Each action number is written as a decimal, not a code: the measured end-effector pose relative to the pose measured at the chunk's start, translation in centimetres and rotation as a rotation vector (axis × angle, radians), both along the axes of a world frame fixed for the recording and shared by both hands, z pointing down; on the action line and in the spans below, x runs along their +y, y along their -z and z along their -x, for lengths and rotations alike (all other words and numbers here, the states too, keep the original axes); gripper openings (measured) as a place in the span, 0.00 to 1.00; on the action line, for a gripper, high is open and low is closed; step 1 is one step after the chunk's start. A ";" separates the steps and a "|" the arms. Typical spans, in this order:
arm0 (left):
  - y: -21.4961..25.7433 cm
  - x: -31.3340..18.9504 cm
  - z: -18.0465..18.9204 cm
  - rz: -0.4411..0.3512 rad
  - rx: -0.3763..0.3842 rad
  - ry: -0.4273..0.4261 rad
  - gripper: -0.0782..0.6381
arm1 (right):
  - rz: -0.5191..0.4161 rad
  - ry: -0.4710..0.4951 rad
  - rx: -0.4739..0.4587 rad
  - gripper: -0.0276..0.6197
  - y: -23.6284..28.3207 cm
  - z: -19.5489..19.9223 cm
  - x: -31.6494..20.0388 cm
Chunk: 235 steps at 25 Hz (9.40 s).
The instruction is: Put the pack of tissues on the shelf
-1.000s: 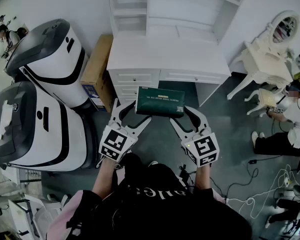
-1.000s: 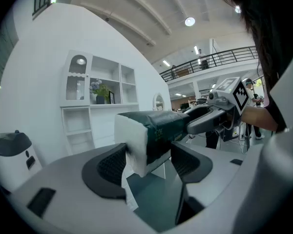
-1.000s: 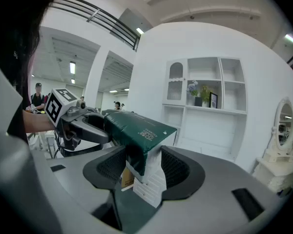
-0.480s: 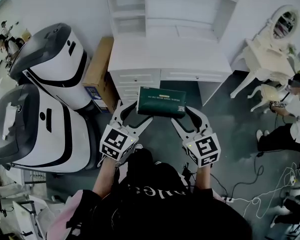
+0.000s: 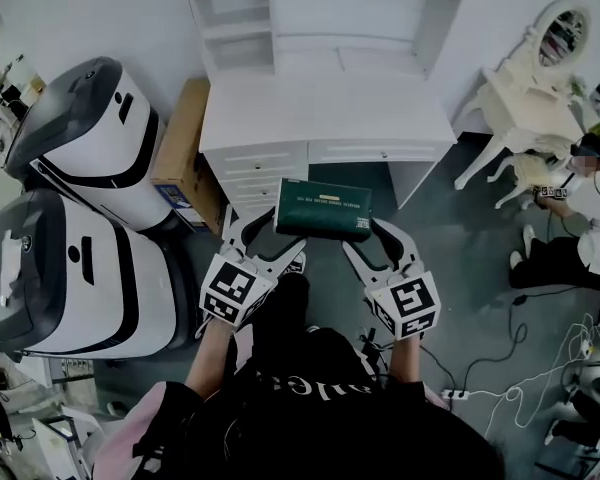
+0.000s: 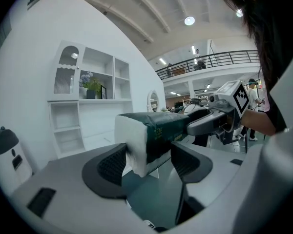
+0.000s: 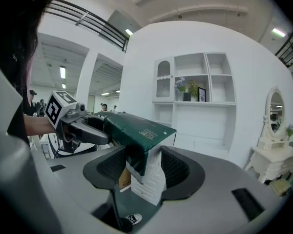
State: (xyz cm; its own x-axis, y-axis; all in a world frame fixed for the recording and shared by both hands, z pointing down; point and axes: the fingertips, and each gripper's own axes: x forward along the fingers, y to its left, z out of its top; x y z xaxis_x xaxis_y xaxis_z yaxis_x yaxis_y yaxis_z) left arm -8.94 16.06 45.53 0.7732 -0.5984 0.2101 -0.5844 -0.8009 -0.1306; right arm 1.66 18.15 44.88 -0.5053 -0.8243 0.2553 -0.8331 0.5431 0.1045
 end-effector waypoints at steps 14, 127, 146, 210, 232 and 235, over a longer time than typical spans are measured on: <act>-0.6 -14.1 -4.4 0.038 0.010 -0.085 0.51 | 0.044 -0.079 0.010 0.42 -0.4 -4.2 -13.3; 25.0 -76.0 -20.4 -0.241 0.084 0.181 0.49 | -0.318 -0.075 -0.015 0.41 26.3 -22.4 -79.5; 9.7 -64.6 -15.3 -0.029 0.076 0.057 0.49 | -0.125 -0.040 -0.097 0.41 12.2 -17.1 -69.1; -5.9 -18.7 -3.7 0.263 0.217 0.223 0.24 | 0.276 0.093 -0.162 0.17 -8.8 -4.4 -21.8; -6.6 -9.2 -1.3 0.235 0.228 0.346 0.20 | 0.197 0.218 -0.102 0.15 -6.9 -3.1 -14.1; -6.5 -9.2 -1.3 0.231 0.227 0.346 0.20 | 0.187 0.219 -0.102 0.15 -6.5 -3.2 -14.0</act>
State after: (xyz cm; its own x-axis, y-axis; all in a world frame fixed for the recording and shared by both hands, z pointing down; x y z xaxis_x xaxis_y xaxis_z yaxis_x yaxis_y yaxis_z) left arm -7.68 6.87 52.00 0.5783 -0.7864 0.2172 -0.8152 -0.5471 0.1900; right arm 4.89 4.20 51.43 -0.6963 -0.6364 0.3317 -0.6954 0.7127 -0.0925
